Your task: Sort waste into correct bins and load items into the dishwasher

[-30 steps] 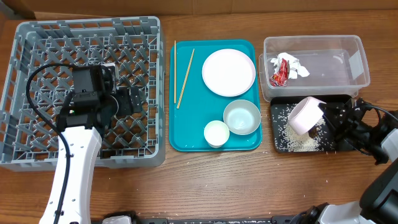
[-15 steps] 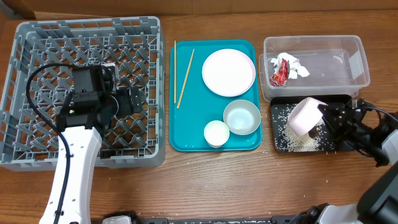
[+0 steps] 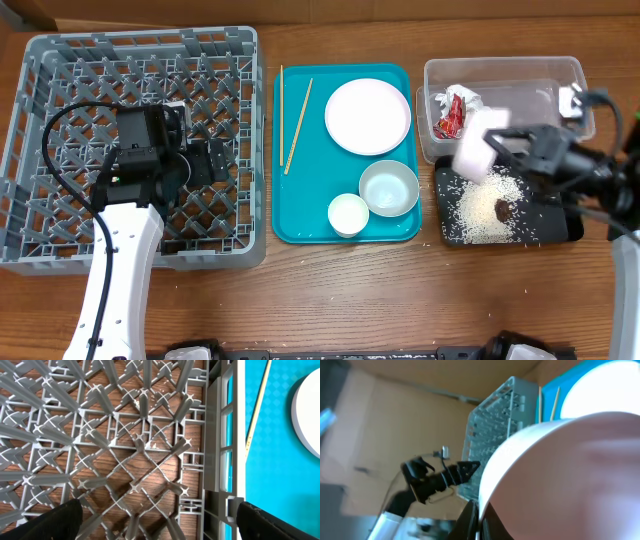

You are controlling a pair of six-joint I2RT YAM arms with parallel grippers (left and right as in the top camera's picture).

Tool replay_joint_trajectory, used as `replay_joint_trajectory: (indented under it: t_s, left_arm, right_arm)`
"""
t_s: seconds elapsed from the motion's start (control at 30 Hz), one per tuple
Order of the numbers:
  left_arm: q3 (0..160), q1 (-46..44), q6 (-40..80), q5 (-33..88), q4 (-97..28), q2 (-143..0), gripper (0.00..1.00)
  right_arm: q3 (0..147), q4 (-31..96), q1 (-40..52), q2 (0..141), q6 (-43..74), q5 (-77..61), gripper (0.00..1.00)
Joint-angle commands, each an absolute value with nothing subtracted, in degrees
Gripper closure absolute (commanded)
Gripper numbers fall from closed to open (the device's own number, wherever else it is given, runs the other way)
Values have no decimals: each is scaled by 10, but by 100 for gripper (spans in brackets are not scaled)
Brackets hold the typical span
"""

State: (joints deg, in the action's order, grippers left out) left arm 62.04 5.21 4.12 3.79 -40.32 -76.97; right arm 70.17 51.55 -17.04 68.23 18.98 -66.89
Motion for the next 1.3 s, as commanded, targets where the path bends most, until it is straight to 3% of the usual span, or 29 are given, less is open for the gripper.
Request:
replay_joint_trajectory:
  t_s: [0.0, 0.2, 0.37, 0.73, 1.17, 1.27]
  left_arm:
    - [627, 45, 34, 34, -402, -775, 0]
    - [627, 45, 34, 34, -402, -775, 0]
    - [627, 45, 34, 34, -402, -775, 0]
    - [627, 45, 34, 34, -402, -775, 0]
    - [627, 45, 34, 34, -402, -775, 0]
    - [627, 45, 33, 31, -400, -775, 0]
  right_arm:
    - [788, 515, -46, 679, 259, -452, 96]
    - [852, 492, 175, 737, 275, -195, 96]
    - [866, 438, 304, 862, 243, -87, 96]
    - [947, 440, 405, 1088, 130, 0, 96]
    - [948, 438, 446, 1199, 103, -1, 96]
    - [948, 434, 451, 1202, 91, -1, 87]
